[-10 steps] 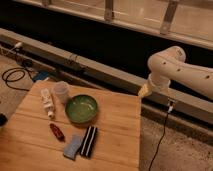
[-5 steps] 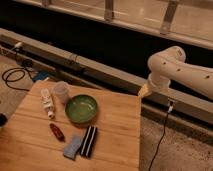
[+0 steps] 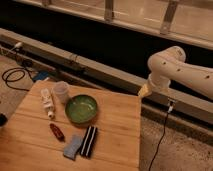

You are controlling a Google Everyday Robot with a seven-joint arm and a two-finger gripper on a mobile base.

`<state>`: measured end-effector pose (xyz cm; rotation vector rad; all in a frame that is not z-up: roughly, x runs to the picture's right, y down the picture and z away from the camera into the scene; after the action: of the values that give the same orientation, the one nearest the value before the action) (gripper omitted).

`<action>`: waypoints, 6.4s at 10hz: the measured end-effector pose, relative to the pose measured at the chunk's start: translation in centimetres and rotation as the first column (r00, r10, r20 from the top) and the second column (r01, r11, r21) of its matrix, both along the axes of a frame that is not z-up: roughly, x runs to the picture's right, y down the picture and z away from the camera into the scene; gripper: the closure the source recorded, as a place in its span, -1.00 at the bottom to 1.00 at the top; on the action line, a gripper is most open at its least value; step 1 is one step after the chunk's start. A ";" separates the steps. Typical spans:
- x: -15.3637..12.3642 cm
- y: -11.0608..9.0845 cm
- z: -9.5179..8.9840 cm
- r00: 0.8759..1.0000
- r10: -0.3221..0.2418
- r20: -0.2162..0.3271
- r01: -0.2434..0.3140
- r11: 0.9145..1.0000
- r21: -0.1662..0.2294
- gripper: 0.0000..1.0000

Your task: Drag the pepper across the table

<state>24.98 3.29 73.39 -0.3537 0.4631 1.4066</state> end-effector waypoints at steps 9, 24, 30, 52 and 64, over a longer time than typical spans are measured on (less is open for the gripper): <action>-0.7 -0.6 1.1 0.994 0.001 0.110 0.002 1.000 -0.027 -0.60; -21.3 2.2 -0.2 0.836 -0.283 0.469 0.328 0.945 -0.013 -0.60; -27.8 1.4 1.5 0.744 -0.330 0.581 0.389 0.921 0.024 -0.60; -46.8 6.1 0.1 0.415 -0.470 0.779 0.605 0.782 0.150 -0.60; -53.0 16.7 2.1 0.324 -0.394 0.860 0.710 0.702 0.055 -0.60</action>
<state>-28.02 19.95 75.45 -0.9928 -0.0154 0.3057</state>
